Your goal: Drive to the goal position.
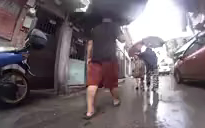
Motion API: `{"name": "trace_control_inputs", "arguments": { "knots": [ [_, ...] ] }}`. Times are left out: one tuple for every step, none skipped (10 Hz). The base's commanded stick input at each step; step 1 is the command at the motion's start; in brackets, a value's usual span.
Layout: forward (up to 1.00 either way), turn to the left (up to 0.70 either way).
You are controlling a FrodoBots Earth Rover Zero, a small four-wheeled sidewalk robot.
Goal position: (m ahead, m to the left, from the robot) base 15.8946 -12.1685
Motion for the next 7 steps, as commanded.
{"name": "trace_control_inputs", "arguments": {
  "knots": [
    [0.0,0.0],
    [0.62,0.0],
    [0.69,0.0],
    [0.69,0.0],
    [0.69,0.0],
    [0.69,0.0],
    [0.69,0.0]
  ]
}}
